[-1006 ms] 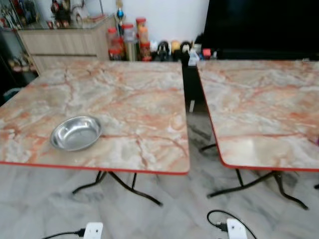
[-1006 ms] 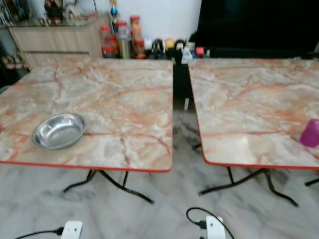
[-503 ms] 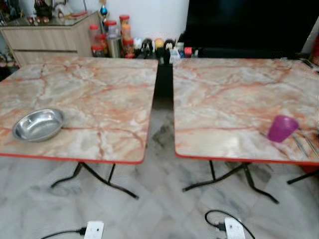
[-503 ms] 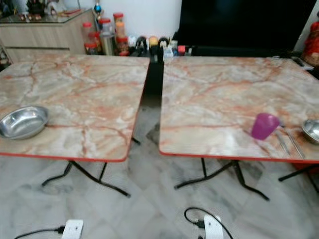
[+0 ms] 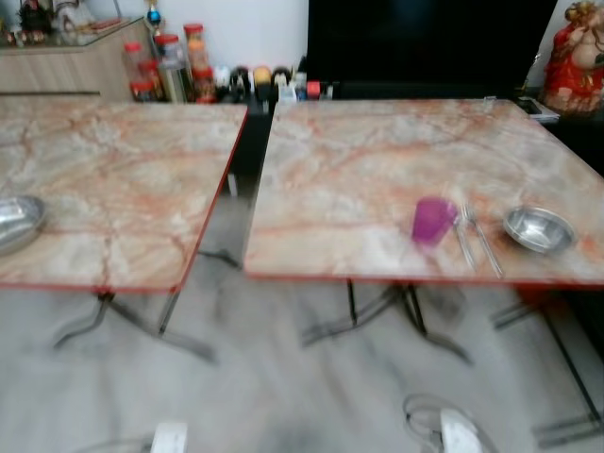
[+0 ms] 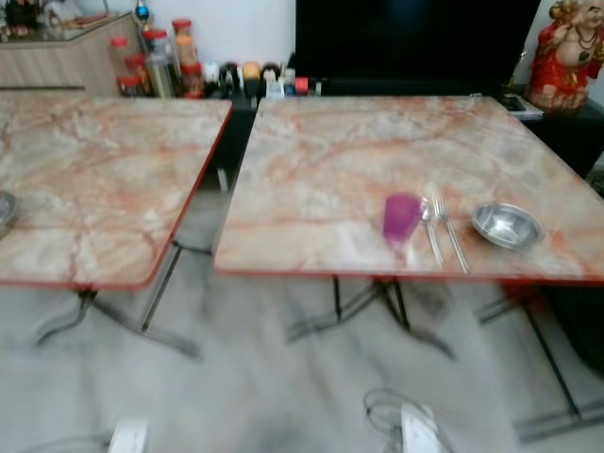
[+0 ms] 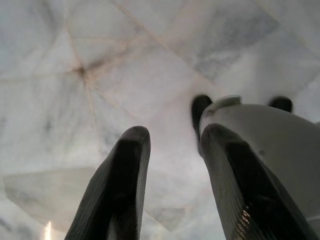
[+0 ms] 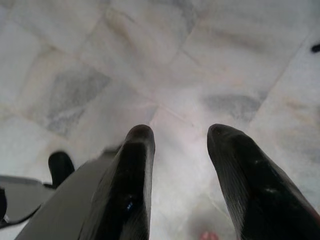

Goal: Setting the table

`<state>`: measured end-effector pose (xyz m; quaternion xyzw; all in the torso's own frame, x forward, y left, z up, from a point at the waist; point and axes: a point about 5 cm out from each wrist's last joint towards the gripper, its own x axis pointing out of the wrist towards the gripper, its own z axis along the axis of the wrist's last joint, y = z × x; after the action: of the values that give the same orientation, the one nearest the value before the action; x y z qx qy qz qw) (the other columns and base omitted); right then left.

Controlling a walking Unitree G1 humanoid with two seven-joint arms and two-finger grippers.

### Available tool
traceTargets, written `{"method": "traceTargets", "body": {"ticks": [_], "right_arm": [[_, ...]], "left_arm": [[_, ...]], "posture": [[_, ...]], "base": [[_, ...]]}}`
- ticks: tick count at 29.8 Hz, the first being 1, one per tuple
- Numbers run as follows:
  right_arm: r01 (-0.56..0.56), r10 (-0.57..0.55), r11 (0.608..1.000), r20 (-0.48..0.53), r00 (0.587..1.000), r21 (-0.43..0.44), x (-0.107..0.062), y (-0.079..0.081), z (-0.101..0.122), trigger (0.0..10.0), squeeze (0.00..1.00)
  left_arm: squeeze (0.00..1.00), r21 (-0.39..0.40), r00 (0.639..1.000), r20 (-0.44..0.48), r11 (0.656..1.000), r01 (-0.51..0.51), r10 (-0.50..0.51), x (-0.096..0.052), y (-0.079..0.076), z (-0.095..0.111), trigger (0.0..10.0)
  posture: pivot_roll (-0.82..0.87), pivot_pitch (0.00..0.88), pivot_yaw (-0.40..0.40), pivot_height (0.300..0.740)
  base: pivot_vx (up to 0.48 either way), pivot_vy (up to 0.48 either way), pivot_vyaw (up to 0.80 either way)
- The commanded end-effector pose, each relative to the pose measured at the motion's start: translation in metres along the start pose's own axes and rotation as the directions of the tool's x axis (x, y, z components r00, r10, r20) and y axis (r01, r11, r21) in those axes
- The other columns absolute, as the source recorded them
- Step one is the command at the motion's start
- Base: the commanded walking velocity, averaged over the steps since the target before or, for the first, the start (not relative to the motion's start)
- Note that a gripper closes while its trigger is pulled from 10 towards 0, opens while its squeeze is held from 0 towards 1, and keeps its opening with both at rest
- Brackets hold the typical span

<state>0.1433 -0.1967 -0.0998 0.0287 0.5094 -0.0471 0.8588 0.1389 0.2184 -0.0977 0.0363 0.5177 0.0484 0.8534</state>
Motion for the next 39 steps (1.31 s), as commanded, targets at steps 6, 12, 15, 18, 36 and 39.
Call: {"method": "traceTargets", "body": {"ticks": [6,12,15,18,36,39], "right_arm": [[0.023,-0.023,1.000,0.010,1.000,-0.001,-0.001,-0.010,0.002,10.0,0.00],[0.024,-0.024,1.000,0.024,0.999,0.000,0.000,-0.010,0.008,10.0,0.00],[0.023,-0.022,1.000,0.031,0.999,-0.004,0.001,-0.008,0.013,10.0,0.00],[0.023,-0.023,1.000,0.035,0.999,-0.010,0.001,-0.008,0.015,10.0,0.00],[0.013,-0.011,1.000,0.090,0.996,-0.027,0.002,-0.016,0.037,10.0,0.00],[0.025,-0.021,0.999,0.086,0.996,-0.041,0.002,-0.013,0.038,10.0,0.00]], "left_arm": [[0.00,-0.009,1.000,0.028,1.000,0.007,-0.006,0.001,-0.001,0.011,10.0],[0.00,-0.006,0.999,0.029,1.000,0.015,-0.014,0.002,-0.002,0.012,10.0],[0.00,-0.003,0.999,0.029,1.000,0.019,-0.019,0.002,-0.004,0.013,10.0],[0.00,-0.005,0.999,0.028,1.000,0.023,-0.023,0.002,-0.006,0.014,10.0],[0.00,-0.045,0.998,0.025,0.998,-0.048,0.049,0.002,0.007,0.016,10.0],[0.00,-0.042,0.999,0.023,0.998,-0.041,0.042,0.002,0.007,0.016,10.0]], "posture": [[-0.09,0.000,0.002,0.740],[-0.10,0.000,0.004,0.740],[-0.08,0.000,0.003,0.740],[-0.06,0.000,-0.006,0.740],[-0.04,0.000,-0.009,0.740],[-0.04,0.000,-0.008,0.740]], "base": [[0.000,-0.394,0.00],[0.000,-0.394,0.00],[0.000,-0.367,0.00],[0.000,-0.187,0.00],[0.027,0.000,0.00],[0.247,0.000,0.42]]}}
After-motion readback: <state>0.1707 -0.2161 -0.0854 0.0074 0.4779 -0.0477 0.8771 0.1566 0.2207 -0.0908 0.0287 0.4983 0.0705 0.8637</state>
